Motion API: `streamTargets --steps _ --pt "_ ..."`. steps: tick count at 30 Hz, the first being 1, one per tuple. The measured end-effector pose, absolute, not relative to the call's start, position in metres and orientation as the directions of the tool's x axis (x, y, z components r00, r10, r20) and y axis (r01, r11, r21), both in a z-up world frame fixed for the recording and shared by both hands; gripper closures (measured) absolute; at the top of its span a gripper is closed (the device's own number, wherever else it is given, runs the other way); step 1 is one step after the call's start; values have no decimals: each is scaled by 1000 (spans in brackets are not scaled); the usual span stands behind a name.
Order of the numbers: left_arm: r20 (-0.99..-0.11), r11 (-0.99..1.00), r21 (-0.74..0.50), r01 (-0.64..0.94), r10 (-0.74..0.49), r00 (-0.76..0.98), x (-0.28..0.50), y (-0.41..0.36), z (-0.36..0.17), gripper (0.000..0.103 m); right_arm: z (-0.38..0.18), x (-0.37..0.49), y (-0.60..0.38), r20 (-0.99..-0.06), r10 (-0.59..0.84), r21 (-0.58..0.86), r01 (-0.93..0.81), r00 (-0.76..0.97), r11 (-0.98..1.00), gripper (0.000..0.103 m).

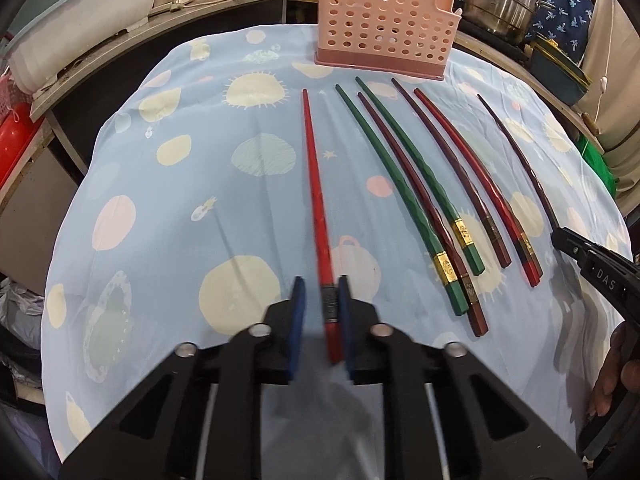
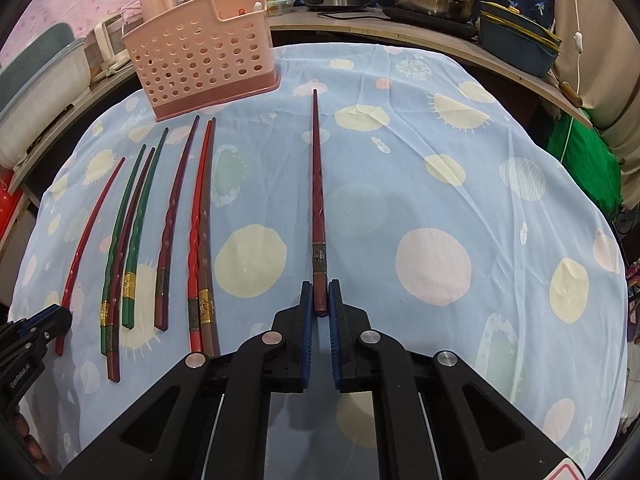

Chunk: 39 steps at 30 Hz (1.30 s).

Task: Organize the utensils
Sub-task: 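Grasp a red chopstick with the left tool while the right tool grasps a dark-brown chopstick, then lift both chopsticks, carry them to the pink caddy and drop them in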

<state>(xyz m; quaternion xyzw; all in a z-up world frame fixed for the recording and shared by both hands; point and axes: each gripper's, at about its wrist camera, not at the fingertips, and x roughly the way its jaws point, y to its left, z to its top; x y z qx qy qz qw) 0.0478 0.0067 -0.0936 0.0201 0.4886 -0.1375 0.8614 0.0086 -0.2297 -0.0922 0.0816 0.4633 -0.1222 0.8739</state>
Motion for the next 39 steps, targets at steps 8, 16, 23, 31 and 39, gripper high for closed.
streamTargets --steps 8,16,23,31,39 --pt "-839 959 -133 250 -243 487 42 18 -83 96 -75 0 -224 -816 -113 55 271 567 961 96" --pt "-809 962 -127 241 -241 537 44 27 -48 96 -24 -5 -216 -746 -85 95 232 661 968 96" --pt "-780 961 -128 246 -251 573 53 22 -12 96 20 5 -214 -692 -65 124 208 719 970 96" --pt "-755 958 -118 261 -257 603 73 14 20 96 56 23 -217 -651 -52 145 191 757 971 96" --pt "-728 953 -126 274 -277 627 100 5 48 96 85 45 -224 -606 -49 157 180 794 971 96"
